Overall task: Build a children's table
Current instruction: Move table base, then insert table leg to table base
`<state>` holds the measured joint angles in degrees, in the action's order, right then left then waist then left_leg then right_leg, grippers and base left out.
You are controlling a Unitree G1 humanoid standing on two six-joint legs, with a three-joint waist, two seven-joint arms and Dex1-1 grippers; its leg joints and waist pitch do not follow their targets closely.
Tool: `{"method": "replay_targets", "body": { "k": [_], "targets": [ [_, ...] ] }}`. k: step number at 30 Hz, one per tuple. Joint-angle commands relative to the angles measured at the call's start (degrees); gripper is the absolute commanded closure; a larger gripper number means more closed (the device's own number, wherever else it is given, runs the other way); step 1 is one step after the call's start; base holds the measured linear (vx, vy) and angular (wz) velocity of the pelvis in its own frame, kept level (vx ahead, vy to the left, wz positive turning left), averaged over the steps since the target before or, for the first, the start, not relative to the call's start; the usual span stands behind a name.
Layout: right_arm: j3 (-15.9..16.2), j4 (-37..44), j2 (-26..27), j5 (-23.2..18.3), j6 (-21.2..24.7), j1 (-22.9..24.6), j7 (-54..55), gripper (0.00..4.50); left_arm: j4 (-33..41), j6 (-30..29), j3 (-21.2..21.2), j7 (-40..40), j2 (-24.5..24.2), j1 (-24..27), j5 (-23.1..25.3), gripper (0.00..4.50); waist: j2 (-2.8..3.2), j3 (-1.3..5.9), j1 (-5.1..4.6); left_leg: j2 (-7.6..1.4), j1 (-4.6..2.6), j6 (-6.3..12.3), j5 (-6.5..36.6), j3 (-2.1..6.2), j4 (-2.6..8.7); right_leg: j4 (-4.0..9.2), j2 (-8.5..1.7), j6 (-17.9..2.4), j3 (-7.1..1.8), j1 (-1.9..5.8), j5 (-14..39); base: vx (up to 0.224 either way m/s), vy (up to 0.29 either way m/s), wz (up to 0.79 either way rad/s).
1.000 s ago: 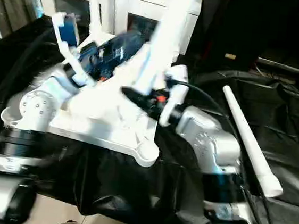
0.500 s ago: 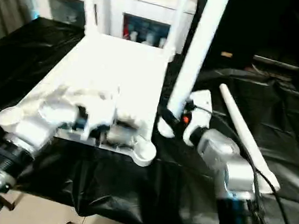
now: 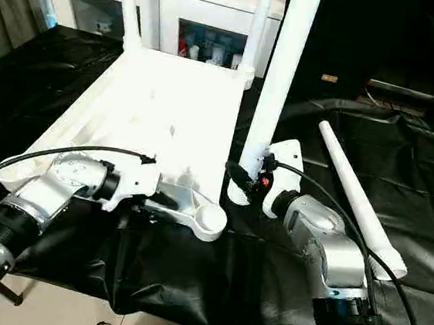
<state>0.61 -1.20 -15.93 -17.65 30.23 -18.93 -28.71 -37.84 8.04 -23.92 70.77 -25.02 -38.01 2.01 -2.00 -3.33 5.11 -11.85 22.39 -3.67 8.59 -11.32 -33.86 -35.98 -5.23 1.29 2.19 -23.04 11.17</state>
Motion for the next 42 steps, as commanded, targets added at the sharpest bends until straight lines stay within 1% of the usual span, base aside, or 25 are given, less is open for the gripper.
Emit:
{"method": "replay_targets", "body": {
  "k": [1,3,4,6,9,10,14,16,18,19,20,21,22,23,25,27,28,29,31,33,34,35,37,39,42],
  "targets": [
    [0.23,1.35,-0.54,0.24,-1.19,-0.01,-0.32,2.57,-0.25,0.78,0.23,0.50,-0.27,-1.08,0.34,3.61,1.02,4.23,-0.01,-1.14,-1.99,-3.76,17.40,0.77,4.26,4.04,-2.35,-11.98,-1.77,2.06,7.45,0.000,0.000,0.00],
    [0.44,1.22,-0.53,0.41,-1.28,-0.05,-0.59,2.57,-1.00,1.27,0.64,0.80,-0.56,-1.07,0.36,3.77,0.81,4.21,0.00,-1.14,-1.93,-3.50,17.02,0.70,4.22,4.02,-2.37,-12.29,-1.79,2.11,7.06,0.000,0.000,0.00],
    [0.49,1.20,-0.53,0.43,-1.29,-0.06,-0.65,2.57,-1.23,1.40,0.73,0.77,-0.61,-1.07,0.43,3.77,0.88,4.22,0.03,-1.12,-1.92,-3.38,16.80,0.71,4.22,4.01,-2.38,-12.27,-1.78,2.12,7.04,0.000,0.000,0.00],
    [0.57,1.19,-0.54,0.47,-1.29,-0.09,-0.72,2.57,-1.56,1.56,0.89,0.85,-0.69,-1.06,0.49,4.01,0.88,4.22,0.01,-1.14,-1.96,-3.39,16.81,0.71,4.23,3.98,-2.36,-12.26,-1.78,2.08,7.04,0.000,0.000,0.00],
    [0.75,1.06,-0.55,0.63,-1.37,-0.20,-0.93,2.57,-3.03,2.33,1.42,1.23,-1.14,-1.26,0.46,4.15,0.89,4.20,0.02,-1.14,-1.97,-3.48,17.30,0.73,4.27,4.07,-2.42,-12.18,-1.79,2.09,7.81,0.000,0.000,0.00],
    [0.80,1.02,-0.57,0.71,-1.45,-0.21,-1.01,2.57,-3.29,2.55,1.54,1.36,-1.35,-1.24,0.44,4.32,0.89,4.21,-0.03,-1.14,-1.92,-3.55,17.22,0.75,4.29,4.02,-2.43,-12.17,-1.79,2.11,7.68,0.000,0.000,0.00],
    [0.94,0.84,-0.58,0.74,-1.57,-0.30,-1.33,2.57,-3.53,2.44,1.68,1.31,-1.63,-1.09,0.61,4.49,0.79,4.24,-0.30,-1.10,-1.79,-3.27,16.53,0.69,4.20,3.93,-2.43,-12.45,-1.82,2.22,6.70,0.000,0.000,0.00],
    [1.04,0.85,-0.33,0.46,-1.38,-0.55,-1.58,2.57,-3.40,2.01,2.20,1.32,-1.57,-0.94,0.07,4.49,0.69,4.26,-0.50,-1.08,-1.74,-2.76,15.76,0.66,4.14,3.85,-2.40,-12.77,-1.80,2.29,6.01,0.000,0.000,0.00],
    [1.00,1.45,0.18,-1.72,0.41,-1.03,-3.18,2.57,-1.81,-0.16,3.42,0.54,-0.74,-0.59,-1.42,4.50,0.74,4.21,-0.59,-1.09,-1.78,-2.57,16.18,0.64,4.13,3.94,-2.46,-12.95,-1.82,2.28,6.69,0.000,0.000,0.00],
    [1.27,1.95,0.04,-3.24,2.05,-1.13,-4.71,2.57,-0.89,-1.63,3.66,-0.49,-0.29,-0.41,-1.46,4.50,0.77,4.15,-0.66,-1.14,-1.86,-2.32,16.66,0.67,4.15,3.93,-2.39,-13.28,-1.80,2.33,7.03,0.000,0.000,0.00],
    [2.12,2.23,-0.57,-3.68,2.48,-1.00,-6.41,2.57,0.28,-4.66,3.96,-2.73,0.66,-0.16,-1.30,4.50,0.79,4.14,-0.71,-1.23,-1.83,-2.29,16.86,0.67,4.14,3.93,-2.41,-13.39,-1.81,2.30,7.24,0.000,0.000,0.00],
    [2.16,2.24,-0.60,-3.69,2.48,-0.99,-6.49,2.57,0.34,-4.86,3.99,-2.88,0.73,-0.15,-1.31,4.50,0.79,4.14,-0.71,-1.23,-1.83,-2.29,16.86,0.67,4.14,3.93,-2.41,-13.39,-1.81,2.30,7.24,0.000,0.000,0.00],
    [2.57,1.88,-0.77,-3.49,2.28,-0.94,-7.00,2.57,1.08,-8.01,4.90,-5.32,2.43,0.00,-1.99,4.50,0.80,4.09,-0.76,-1.31,-1.82,-2.41,16.88,0.65,4.19,3.91,-2.42,-13.53,-1.80,2.24,7.32,0.000,0.000,0.00],
    [2.67,1.19,-0.60,-3.09,1.97,-1.15,-6.85,2.57,1.91,-9.52,5.28,-5.98,3.40,0.29,-2.68,4.50,0.68,4.08,-0.68,-1.30,-1.91,-2.37,17.00,0.63,4.15,4.00,-2.41,-13.59,-1.79,2.16,7.55,0.000,0.000,0.00],
    [3.05,-0.47,-0.33,-2.01,1.11,-1.83,-6.59,2.57,3.17,-11.70,5.43,-7.21,5.03,0.83,-3.23,4.50,0.35,4.15,-0.69,-1.16,-1.61,-2.05,15.64,0.59,4.00,4.04,-2.52,-13.50,-1.82,2.43,7.70,0.000,0.000,0.00],
    [3.50,-1.90,-0.21,-0.91,0.11,-2.50,-6.51,2.57,3.35,-12.14,4.99,-8.86,6.10,1.15,-2.38,4.50,0.40,4.13,-0.75,-1.11,-1.57,-1.86,15.25,0.58,3.96,4.16,-2.49,-13.45,-1.82,2.37,7.78,0.000,0.000,0.00],
    [3.68,-2.53,-0.19,-0.58,-0.13,-2.89,-6.39,2.57,3.27,-12.01,4.95,-9.68,6.59,1.32,-1.85,4.50,0.02,4.13,-0.83,-1.04,-1.54,-1.47,15.03,0.52,3.87,4.35,-2.45,-13.14,-1.83,2.39,8.35,0.000,0.000,0.00],
    [3.96,-3.00,-0.28,-0.27,-0.35,-3.21,-6.38,2.57,3.35,-12.05,4.90,-10.18,6.94,1.51,-1.50,4.50,0.12,4.10,-0.79,-1.03,-1.46,-1.39,14.76,0.60,3.88,4.26,-2.43,-12.99,-1.82,2.44,8.44,0.000,0.000,0.00],
    [4.38,-4.19,-0.33,0.39,-0.96,-3.93,-6.26,2.57,3.73,-12.21,4.69,-11.04,7.57,2.05,-0.83,4.50,-0.01,4.14,-1.01,-1.04,-1.42,-1.00,14.14,0.60,3.90,4.27,-2.39,-12.59,-1.79,2.43,8.73,0.000,0.000,0.00],
    [4.46,-4.81,-0.25,0.60,-1.18,-4.28,-6.20,2.57,4.22,-12.60,4.61,-11.36,7.77,2.39,-0.53,4.50,0.11,4.06,-1.13,-1.05,-1.46,-1.04,14.58,0.58,3.92,4.40,-2.37,-12.50,-1.80,2.30,9.52,0.000,0.000,0.00],
    [4.65,-5.50,-0.30,0.88,-1.53,-4.71,-6.41,2.57,4.65,-12.92,4.41,-11.97,7.85,2.77,0.02,4.50,-0.01,4.06,-1.11,-1.12,-1.51,-1.01,14.98,0.58,3.93,4.52,-2.42,-12.15,-1.83,2.26,10.50,0.000,0.000,0.00],
    [4.65,-5.50,-0.30,0.88,-1.53,-4.71,-6.41,2.57,4.65,-12.92,4.41,-11.97,7.85,2.77,0.02,4.50,0.04,4.06,-1.10,-1.13,-1.55,-1.01,14.97,0.59,3.93,4.50,-2.40,-12.09,-1.82,2.22,10.54,0.000,0.000,0.00],
    [4.80,-6.13,-0.22,1.08,-1.86,-5.10,-6.61,2.57,4.83,-13.14,4.23,-12.26,7.66,2.90,0.28,4.50,-0.09,4.12,-1.14,-1.03,-1.42,-0.78,14.31,0.56,3.89,4.42,-2.34,-11.96,-1.82,2.32,9.80,0.000,0.000,0.00],
    [4.70,-7.56,0.04,1.38,-2.57,-5.58,-6.97,2.57,4.87,-13.19,4.17,-12.23,7.25,2.95,0.56,4.50,-0.10,4.16,-1.07,-1.03,-1.43,-0.60,14.11,0.57,3.84,4.41,-2.40,-11.87,-1.81,2.29,9.82,0.000,0.000,0.00],
    [4.31,-9.55,0.51,1.14,-2.41,-5.90,-7.17,2.57,5.14,-13.51,3.80,-11.37,6.55,2.97,0.98,4.50,-0.01,4.08,-1.21,-1.03,-1.39,-0.74,14.52,0.60,3.93,4.50,-2.39,-11.93,-1.78,2.22,10.66,0.000,0.000,0.00]
  ]
}}
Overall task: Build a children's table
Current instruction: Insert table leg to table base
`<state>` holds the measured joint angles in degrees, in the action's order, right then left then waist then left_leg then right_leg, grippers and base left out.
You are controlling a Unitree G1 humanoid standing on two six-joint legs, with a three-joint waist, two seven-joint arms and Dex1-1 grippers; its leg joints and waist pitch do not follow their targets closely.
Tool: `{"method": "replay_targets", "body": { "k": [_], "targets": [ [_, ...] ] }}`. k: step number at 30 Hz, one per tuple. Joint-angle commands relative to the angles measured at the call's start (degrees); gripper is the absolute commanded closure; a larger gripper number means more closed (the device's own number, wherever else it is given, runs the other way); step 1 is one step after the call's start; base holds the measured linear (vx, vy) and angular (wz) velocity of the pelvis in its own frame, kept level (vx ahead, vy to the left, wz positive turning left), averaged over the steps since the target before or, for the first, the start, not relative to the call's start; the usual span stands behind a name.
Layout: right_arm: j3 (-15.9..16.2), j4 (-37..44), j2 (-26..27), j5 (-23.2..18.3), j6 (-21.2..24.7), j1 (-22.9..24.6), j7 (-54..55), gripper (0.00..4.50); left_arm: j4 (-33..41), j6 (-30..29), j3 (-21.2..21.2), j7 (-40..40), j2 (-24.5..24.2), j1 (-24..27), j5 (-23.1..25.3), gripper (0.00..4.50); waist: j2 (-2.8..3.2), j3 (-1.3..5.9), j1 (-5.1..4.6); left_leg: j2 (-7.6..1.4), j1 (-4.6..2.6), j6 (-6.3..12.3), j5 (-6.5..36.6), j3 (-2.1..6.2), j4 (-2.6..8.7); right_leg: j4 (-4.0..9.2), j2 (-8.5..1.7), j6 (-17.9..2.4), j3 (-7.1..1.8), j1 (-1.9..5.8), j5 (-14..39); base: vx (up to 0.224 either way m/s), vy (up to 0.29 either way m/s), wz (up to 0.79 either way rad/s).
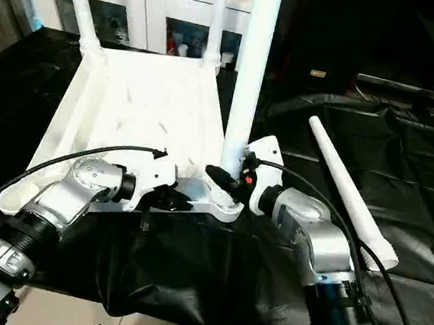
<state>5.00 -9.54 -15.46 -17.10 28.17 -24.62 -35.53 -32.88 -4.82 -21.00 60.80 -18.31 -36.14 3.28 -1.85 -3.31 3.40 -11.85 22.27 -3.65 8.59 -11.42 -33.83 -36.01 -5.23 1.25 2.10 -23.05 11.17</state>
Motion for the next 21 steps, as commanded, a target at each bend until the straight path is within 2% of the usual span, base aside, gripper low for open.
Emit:
{"method": "replay_targets", "body": {
  "k": [1,10,12,16,21],
  "targets": [
    [-0.04,-1.91,0.17,0.60,-0.32,-0.33,-0.43,2.57,0.28,-0.85,0.83,-0.90,-0.35,1.11,-0.32,4.50,-0.01,4.06,0.51,-1.05,-1.30,-0.87,14.54,0.73,3.92,4.48,-2.37,-11.93,-1.68,2.20,10.39,0.000,0.000,0.00],
    [1.25,-4.79,-0.12,1.50,-0.31,-1.02,-1.40,2.57,0.39,-1.59,0.81,0.91,-1.09,0.64,-0.45,4.50,-0.04,4.10,0.37,-1.07,-1.36,-0.83,14.71,0.69,3.94,4.44,-2.31,-12.39,-1.67,2.21,9.50,0.000,0.000,0.00],
    [1.21,-4.00,-0.57,1.39,0.37,-0.78,-1.53,2.57,-0.21,-1.50,1.00,0.81,-1.25,0.33,-0.43,4.50,-0.18,4.11,0.37,-1.05,-1.35,-0.78,14.68,0.67,3.94,4.42,-2.29,-12.42,-1.67,2.25,9.37,0.000,0.000,0.00],
    [0.97,-1.74,-1.79,0.78,1.87,0.02,-2.29,2.57,-1.24,-1.27,1.42,0.75,-1.54,-0.13,-0.45,4.50,0.01,4.06,0.31,-1.03,-1.39,-0.96,15.32,0.70,3.98,4.57,-2.23,-12.04,-1.69,2.27,10.20,0.000,0.000,0.00],
    [-0.22,0.56,-2.21,-1.00,3.93,0.50,-2.95,2.57,-1.68,-1.07,1.54,0.87,-1.64,-0.39,-0.49,4.50,-0.06,4.04,0.27,-1.05,-1.38,-1.13,16.00,0.77,4.04,4.67,-2.31,-11.81,-1.68,2.22,11.36,0.000,0.000,0.00]
  ]
}}
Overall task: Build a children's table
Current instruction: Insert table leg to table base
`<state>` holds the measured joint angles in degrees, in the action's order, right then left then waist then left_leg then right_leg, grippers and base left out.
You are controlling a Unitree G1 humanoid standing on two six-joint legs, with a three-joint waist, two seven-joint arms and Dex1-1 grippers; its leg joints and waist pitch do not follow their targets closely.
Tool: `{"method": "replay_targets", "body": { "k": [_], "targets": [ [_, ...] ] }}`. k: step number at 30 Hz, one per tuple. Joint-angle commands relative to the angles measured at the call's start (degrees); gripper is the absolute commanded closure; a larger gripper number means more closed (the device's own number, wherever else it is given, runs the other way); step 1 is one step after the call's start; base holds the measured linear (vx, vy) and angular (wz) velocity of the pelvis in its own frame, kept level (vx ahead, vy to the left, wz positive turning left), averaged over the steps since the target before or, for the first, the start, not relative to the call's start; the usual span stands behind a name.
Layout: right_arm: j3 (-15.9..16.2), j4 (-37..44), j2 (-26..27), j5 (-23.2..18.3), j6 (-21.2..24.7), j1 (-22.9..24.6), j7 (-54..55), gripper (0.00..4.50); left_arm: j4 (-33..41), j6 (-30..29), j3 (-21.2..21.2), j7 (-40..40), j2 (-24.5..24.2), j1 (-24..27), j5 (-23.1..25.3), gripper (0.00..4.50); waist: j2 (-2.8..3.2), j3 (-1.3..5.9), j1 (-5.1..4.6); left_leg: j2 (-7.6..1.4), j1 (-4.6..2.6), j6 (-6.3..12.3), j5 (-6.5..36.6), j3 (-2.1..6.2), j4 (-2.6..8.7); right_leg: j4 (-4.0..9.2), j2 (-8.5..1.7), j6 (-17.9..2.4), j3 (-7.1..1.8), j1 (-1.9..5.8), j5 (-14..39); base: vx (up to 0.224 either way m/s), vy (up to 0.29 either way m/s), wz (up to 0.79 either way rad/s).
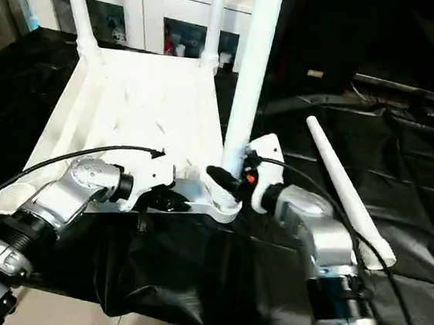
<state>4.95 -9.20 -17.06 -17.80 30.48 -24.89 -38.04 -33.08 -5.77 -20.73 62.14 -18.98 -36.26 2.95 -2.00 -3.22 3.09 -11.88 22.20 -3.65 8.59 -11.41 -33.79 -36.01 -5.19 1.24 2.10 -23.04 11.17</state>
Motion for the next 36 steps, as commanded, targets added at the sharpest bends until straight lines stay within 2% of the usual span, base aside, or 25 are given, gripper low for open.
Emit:
{"method": "replay_targets", "body": {
  "k": [1,2,5,14,20,22,28,29,31,33,34,36],
  "targets": [
    [-0.17,0.22,-0.61,-0.30,1.62,0.77,-0.44,2.57,-1.48,-0.12,1.27,-0.47,-0.97,-0.26,-0.17,4.50,0.09,3.92,0.55,-1.01,-1.32,-1.15,16.13,0.77,4.04,4.70,-2.30,-11.78,-1.68,2.19,11.57,0.000,0.000,0.00],
    [-0.38,0.60,-0.79,-0.49,1.95,0.72,-0.56,2.57,-1.75,0.04,1.30,-0.40,-0.93,-0.46,-0.17,4.50,0.32,3.93,0.54,-1.03,-1.35,-1.34,16.37,0.80,4.05,4.71,-2.34,-11.79,-1.68,2.13,11.87,0.000,0.000,0.00],
    [-0.87,0.69,-0.88,-0.84,2.47,0.44,-0.49,2.57,-2.33,0.49,1.31,-0.30,-0.83,-0.89,-0.15,4.50,0.14,3.95,0.50,-0.97,-1.34,-1.48,16.65,0.77,4.03,4.77,-2.29,-11.81,-1.70,2.14,11.75,0.000,0.000,0.00],
    [-0.17,-1.47,-0.33,-0.13,2.22,-0.73,-0.47,2.57,-3.01,1.25,1.02,0.08,-0.86,-1.46,0.13,4.50,0.29,3.84,0.57,-1.09,-1.44,-2.04,18.12,0.92,4.20,5.00,-2.45,-11.26,-1.69,1.94,14.25,0.000,0.000,0.00],
    [-3.70,-5.32,1.41,-2.64,2.17,-1.54,0.35,2.57,-3.34,1.80,0.82,0.66,-1.21,-1.57,0.24,4.50,0.39,3.87,0.52,-1.06,-1.48,-2.04,18.29,0.88,4.21,4.90,-2.43,-12.05,-1.69,1.91,12.81,0.000,0.000,0.00],
    [-4.95,-6.14,1.72,-3.54,2.12,-1.08,0.53,2.57,-3.45,1.86,0.78,0.71,-1.23,-1.64,0.29,4.50,0.73,3.87,0.57,-1.07,-1.53,-2.21,18.98,0.95,4.22,4.94,-2.48,-12.32,-1.66,1.93,13.13,0.000,0.000,0.00],
    [-7.39,-7.09,2.69,-5.59,1.51,1.13,0.19,2.57,-4.06,2.17,0.76,0.58,-1.24,-2.16,0.54,4.50,0.54,3.87,0.67,-1.05,-1.51,-2.05,18.65,0.89,4.27,4.95,-2.41,-12.39,-1.63,1.95,12.58,0.000,0.000,0.00],
    [-7.73,-7.25,2.92,-5.93,1.33,1.54,0.04,2.57,-4.26,2.26,0.76,0.52,-1.21,-2.32,0.58,4.50,1.30,3.85,0.74,-1.04,-1.59,-2.27,18.97,0.97,4.29,4.91,-2.48,-12.49,-1.66,1.93,12.64,0.000,0.000,0.00],
    [-8.43,-7.80,3.61,-6.55,0.28,2.73,-0.23,2.57,-4.81,2.49,0.83,0.25,-1.08,-2.79,0.69,4.50,1.02,3.79,0.70,-1.06,-1.65,-2.60,20.46,0.97,4.33,5.16,-2.47,-12.45,-1.61,1.83,13.73,0.000,0.000,0.00],
    [-8.46,-8.19,4.07,-6.51,-1.01,3.80,-0.33,2.57,-5.08,2.73,0.84,0.00,-1.02,-3.01,0.82,4.50,1.05,3.81,0.84,-1.11,-1.67,-2.63,20.74,1.01,4.38,5.21,-2.56,-12.29,-1.62,1.80,14.37,0.000,0.000,0.00],
    [-8.43,-8.52,4.40,-6.37,-1.89,4.40,-0.40,2.57,-5.32,2.85,0.88,-0.19,-0.98,-3.21,0.89,4.50,1.75,3.78,0.91,-1.09,-1.66,-2.81,20.95,1.16,4.47,5.09,-2.55,-12.36,-1.60,1.82,14.16,0.000,0.000,0.00],
    [-8.46,-8.81,4.77,-6.23,-2.82,5.04,-0.41,2.57,-5.54,2.87,0.97,-0.37,-0.91,-3.41,0.92,4.50,1.33,3.73,0.77,-1.02,-1.59,-2.80,21.57,1.10,4.48,5.24,-2.45,-12.40,-1.57,1.87,14.22,0.000,0.000,0.00]
  ]
}}
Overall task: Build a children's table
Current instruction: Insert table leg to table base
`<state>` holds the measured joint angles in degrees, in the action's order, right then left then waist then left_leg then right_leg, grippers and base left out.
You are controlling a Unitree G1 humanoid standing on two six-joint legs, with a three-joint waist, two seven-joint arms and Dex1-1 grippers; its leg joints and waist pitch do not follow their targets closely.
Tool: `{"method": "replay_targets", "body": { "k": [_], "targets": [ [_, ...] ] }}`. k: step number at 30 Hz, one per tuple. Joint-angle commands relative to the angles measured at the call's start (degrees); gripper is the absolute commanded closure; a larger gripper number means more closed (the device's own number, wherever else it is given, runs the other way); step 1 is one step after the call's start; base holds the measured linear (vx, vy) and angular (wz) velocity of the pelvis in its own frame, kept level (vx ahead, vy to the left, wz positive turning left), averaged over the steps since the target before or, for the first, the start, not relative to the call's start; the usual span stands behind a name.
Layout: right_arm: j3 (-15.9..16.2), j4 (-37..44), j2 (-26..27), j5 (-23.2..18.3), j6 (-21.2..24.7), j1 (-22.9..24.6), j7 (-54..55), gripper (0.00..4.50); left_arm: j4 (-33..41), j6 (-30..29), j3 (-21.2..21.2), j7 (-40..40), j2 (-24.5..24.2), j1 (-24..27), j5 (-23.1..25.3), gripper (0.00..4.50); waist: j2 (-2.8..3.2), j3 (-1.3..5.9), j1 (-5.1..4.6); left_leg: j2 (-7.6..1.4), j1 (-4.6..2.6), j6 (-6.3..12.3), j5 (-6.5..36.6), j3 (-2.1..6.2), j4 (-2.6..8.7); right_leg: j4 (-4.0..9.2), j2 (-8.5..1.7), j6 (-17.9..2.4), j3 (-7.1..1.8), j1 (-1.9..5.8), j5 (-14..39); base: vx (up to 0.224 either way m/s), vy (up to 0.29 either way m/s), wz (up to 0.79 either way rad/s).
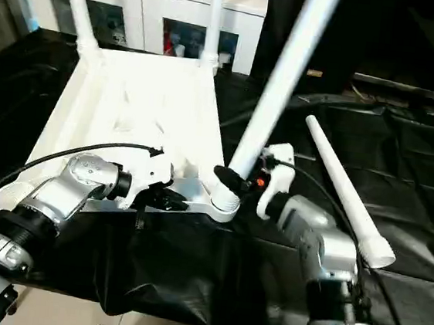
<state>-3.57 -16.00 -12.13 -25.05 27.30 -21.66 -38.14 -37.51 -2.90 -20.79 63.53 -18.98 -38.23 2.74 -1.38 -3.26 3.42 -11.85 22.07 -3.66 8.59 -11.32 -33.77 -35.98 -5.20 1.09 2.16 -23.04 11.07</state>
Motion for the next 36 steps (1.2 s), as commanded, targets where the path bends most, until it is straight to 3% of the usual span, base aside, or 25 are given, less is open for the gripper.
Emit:
{"method": "replay_targets", "body": {
  "k": [1,5,8,10,15,23,25,27,30,31,33,36],
  "targets": [
    [0.06,-2.18,0.53,1.21,-1.32,2.95,-0.23,2.57,-1.49,0.14,1.15,-2.11,-0.87,-1.70,1.22,4.50,1.37,3.76,0.59,-1.08,-1.55,-2.81,21.94,1.06,4.47,5.25,-2.58,-12.21,-1.68,1.74,14.84,0.000,0.000,0.00],
    [0.74,-2.46,1.06,2.02,-3.75,4.28,-0.41,2.57,-2.27,0.58,1.18,-2.44,-0.87,-2.15,1.45,4.50,1.08,3.73,0.48,-1.08,-1.48,-2.59,22.64,1.12,4.56,5.49,-2.56,-11.75,-1.62,1.78,16.45,0.000,0.000,0.00],
    [1.37,-2.19,1.49,2.51,-5.46,5.36,-0.46,2.57,-2.96,0.87,1.28,-2.67,-0.87,-2.55,1.53,4.50,1.63,3.63,0.49,-1.04,-1.54,-2.64,23.72,1.23,4.63,5.69,-2.61,-11.43,-1.59,1.63,18.37,0.000,0.000,0.00],
    [2.16,-1.92,1.62,3.33,-7.16,6.17,-0.60,2.57,-3.36,1.02,1.32,-2.70,-0.86,-2.78,1.57,4.50,1.47,3.58,0.42,-1.04,-1.40,-2.65,24.20,1.30,4.74,5.87,-2.62,-10.93,-1.54,1.67,19.29,0.000,0.000,0.00],
    [4.67,-1.28,0.95,6.73,-10.50,6.50,-0.07,2.59,-4.36,1.49,1.43,-2.59,-0.86,-3.30,1.87,4.50,1.95,3.57,0.27,-1.01,-1.51,-2.67,25.46,1.38,4.83,6.04,-2.56,-10.67,-1.50,1.48,20.43,0.000,0.000,0.00],
    [9.34,-0.99,-1.26,12.13,-11.84,4.88,-0.17,2.59,-5.29,2.32,1.11,-2.51,-1.05,-3.46,2.32,4.50,1.90,3.42,0.20,-0.99,-1.60,-2.57,26.69,1.49,4.93,6.44,-2.63,-9.68,-1.47,1.31,23.51,0.000,0.000,0.00],
    [10.14,-0.69,-1.55,12.30,-11.16,3.97,-0.96,2.59,-5.25,2.57,1.17,-2.16,-1.03,-3.43,2.09,4.50,1.39,3.34,-0.02,-1.02,-1.48,-2.46,26.76,1.50,4.99,6.54,-2.61,-9.25,-1.45,1.27,24.57,0.000,0.000,0.00],
    [10.35,-0.70,-1.68,12.32,-10.98,3.73,-1.18,2.59,-5.20,2.67,1.19,-1.99,-1.02,-3.40,1.99,4.50,1.60,3.31,0.01,-1.00,-1.58,-2.34,27.03,1.50,4.95,6.63,-2.64,-9.10,-1.46,1.15,25.26,0.000,0.000,0.00],
    [11.65,-1.56,-2.63,12.31,-10.14,2.46,-3.49,2.59,-4.76,3.24,1.00,-0.72,-1.19,-3.14,1.75,4.50,1.69,3.46,-0.01,-1.07,-1.53,-2.13,26.28,1.50,5.03,6.51,-2.60,-9.44,-1.46,1.31,23.46,0.000,0.000,0.00],
    [12.00,-1.82,-3.08,12.18,-9.74,2.22,-4.58,2.59,-4.52,3.38,0.91,-0.36,-1.25,-3.01,1.73,4.50,1.03,3.55,0.05,-1.10,-1.37,-1.63,25.00,1.45,5.01,6.26,-2.64,-9.70,-1.44,1.52,22.18,0.000,0.000,0.00],
    [12.31,-2.16,-3.55,12.07,-9.35,1.99,-5.71,2.59,-4.30,3.53,0.88,0.05,-1.33,-2.90,1.70,4.50,1.32,3.55,0.05,-1.20,-1.34,-1.50,24.15,1.36,5.07,6.21,-2.57,-10.16,-1.48,1.52,20.37,0.000,0.000,0.00],
    [12.45,-2.77,-4.55,11.38,-9.22,1.96,-8.36,2.59,-3.71,4.39,0.94,1.33,-1.58,-2.69,1.18,4.50,0.78,3.70,0.13,-1.17,-1.29,-0.81,22.45,1.06,4.88,5.98,-2.57,-11.14,-1.56,1.64,17.27,0.000,0.000,0.00]
  ]
}}
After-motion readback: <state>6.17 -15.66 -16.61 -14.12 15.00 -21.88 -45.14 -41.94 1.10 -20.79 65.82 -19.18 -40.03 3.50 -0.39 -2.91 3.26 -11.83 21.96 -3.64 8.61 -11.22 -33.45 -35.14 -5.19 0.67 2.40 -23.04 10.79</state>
